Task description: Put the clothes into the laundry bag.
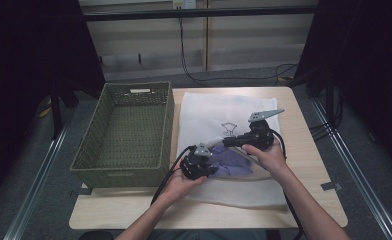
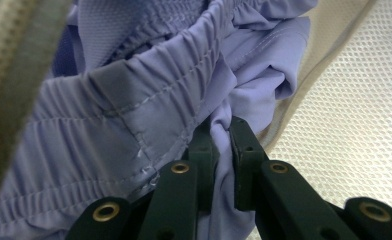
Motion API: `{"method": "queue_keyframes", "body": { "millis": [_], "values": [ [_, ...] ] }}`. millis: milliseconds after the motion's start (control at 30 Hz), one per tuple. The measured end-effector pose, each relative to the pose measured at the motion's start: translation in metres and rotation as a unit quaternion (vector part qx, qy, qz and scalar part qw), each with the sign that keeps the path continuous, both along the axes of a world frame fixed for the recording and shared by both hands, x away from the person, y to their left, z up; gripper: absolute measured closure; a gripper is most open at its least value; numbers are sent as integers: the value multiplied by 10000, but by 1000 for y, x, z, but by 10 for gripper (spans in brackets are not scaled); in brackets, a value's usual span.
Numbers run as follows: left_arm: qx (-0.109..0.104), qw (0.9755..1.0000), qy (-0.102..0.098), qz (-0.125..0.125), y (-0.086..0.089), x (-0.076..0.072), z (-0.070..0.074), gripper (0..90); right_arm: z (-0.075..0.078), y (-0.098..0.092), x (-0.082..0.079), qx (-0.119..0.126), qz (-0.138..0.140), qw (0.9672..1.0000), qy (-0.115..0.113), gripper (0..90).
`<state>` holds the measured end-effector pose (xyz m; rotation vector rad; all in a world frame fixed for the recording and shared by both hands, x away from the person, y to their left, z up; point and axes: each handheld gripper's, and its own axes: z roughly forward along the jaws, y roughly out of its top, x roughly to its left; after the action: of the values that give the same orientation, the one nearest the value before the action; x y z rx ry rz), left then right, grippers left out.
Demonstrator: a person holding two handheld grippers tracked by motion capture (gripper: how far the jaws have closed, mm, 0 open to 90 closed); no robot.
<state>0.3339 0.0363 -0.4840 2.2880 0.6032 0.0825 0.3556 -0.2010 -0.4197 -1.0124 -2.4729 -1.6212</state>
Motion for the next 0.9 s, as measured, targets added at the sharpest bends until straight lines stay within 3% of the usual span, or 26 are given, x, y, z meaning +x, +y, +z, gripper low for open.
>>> {"method": "queue_keyframes", "body": {
  "millis": [133, 167, 267, 367, 433, 633, 900],
  "values": [
    [-104, 9999, 12, 32, -1, 2, -1, 830, 0, 0, -1, 18, 5, 10000, -4, 875],
    [-45, 10000, 26, 52, 0, 2, 0, 830, 0, 0, -1, 16, 11, 10000, -6, 874],
    [-159, 9996, 45, 208, -1, 6, -2, 830, 0, 0, -1, 19, 19, 10000, 0, 874],
    [-52, 9998, 2, 184, -2, 8, -1, 830, -1, 1, -1, 10, 42, 10000, 9, 874],
    [-201, 9994, 5, 291, -4, 8, -3, 830, -1, 1, -1, 12, 39, 10000, 22, 875],
    [-180, 9989, -33, 420, -6, 11, -4, 830, -3, 1, -1, -18, 49, 10000, 24, 876],
    [-161, 9967, -126, 780, -13, 14, -7, 828, -3, 1, -2, -17, 30, 10000, -3, 877]
  ]
}}
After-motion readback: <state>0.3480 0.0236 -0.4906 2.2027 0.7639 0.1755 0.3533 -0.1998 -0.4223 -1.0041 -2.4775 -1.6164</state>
